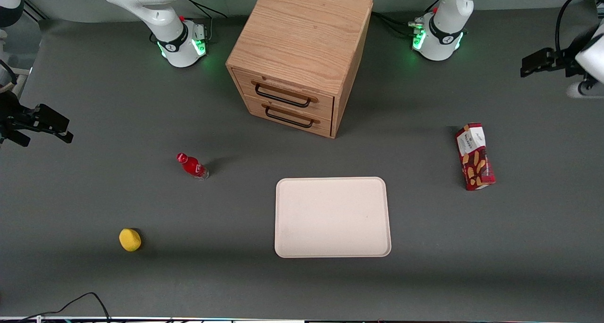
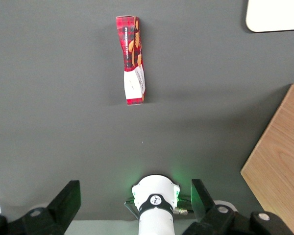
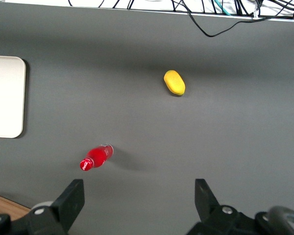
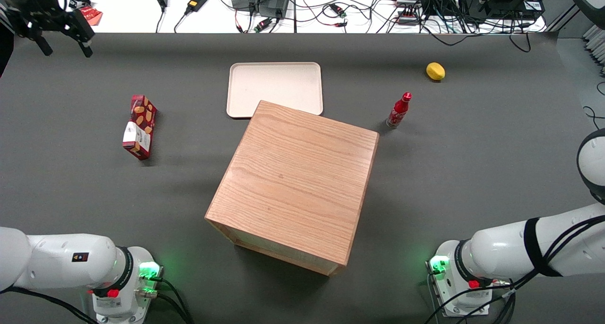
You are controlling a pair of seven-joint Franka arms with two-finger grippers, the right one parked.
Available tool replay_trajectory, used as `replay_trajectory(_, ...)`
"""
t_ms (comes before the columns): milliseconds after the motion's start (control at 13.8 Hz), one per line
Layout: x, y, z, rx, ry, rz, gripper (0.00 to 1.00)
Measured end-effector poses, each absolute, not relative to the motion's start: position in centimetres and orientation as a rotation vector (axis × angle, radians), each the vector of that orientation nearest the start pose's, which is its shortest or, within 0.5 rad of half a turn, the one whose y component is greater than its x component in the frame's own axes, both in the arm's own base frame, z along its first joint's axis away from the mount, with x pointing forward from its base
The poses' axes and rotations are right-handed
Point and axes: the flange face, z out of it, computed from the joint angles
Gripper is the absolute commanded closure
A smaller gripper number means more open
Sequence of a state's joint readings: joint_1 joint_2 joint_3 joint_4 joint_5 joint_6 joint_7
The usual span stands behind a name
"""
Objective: Place red cookie box on tray
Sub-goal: 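Move the left gripper down over the red plaid shortbread box, then close the left gripper on the box end and lift it upright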
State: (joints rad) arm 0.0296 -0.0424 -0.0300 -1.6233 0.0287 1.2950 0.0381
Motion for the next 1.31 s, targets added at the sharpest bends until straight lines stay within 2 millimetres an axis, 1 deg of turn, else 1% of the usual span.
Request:
replay_trajectory(73,52.2,1.0,57.3,-3.092,0.081,0.431,0.00)
replay_trajectory(145,53.4,1.9,53.5,-3.100,0.116,0.404,0.00)
replay_trajectory(218,54.2,2.7,48.9,-3.107,0.139,0.369,0.00)
replay_trajectory(291,54.4,3.4,43.3,-3.113,0.147,0.327,0.00)
replay_trajectory(364,53.9,3.8,39.2,-3.115,0.154,0.299,0.00)
replay_trajectory(436,53.3,3.9,35.9,-3.118,0.169,0.249,0.00)
replay_trajectory(509,52.7,3.9,33.1,-3.118,0.180,0.191,0.00)
replay_trajectory(582,52.3,3.8,31.0,-3.118,0.190,0.139,0.00)
replay_trajectory(655,52.2,3.8,29.1,-3.116,0.198,0.095,0.29)
replay_trajectory(727,52.2,3.7,27.2,-3.114,0.203,0.058,0.77)
replay_trajectory(800,52.0,3.7,25.5,-3.112,0.204,0.026,1.00)
replay_trajectory(873,51.7,3.8,24.0,-3.111,0.201,0.006,1.00)
replay_trajectory(945,51.4,4.2,22.9,-3.110,0.197,-0.001,1.00)
replay_trajectory(1018,51.3,4.7,22.3,-3.109,0.203,0.002,1.00)
replay_trajectory(1164,51.3,5.3,22.3,-3.108,0.216,0.002,1.00)
replay_trajectory(1309,51.3,5.4,22.5,-3.107,0.218,-0.004,1.00)
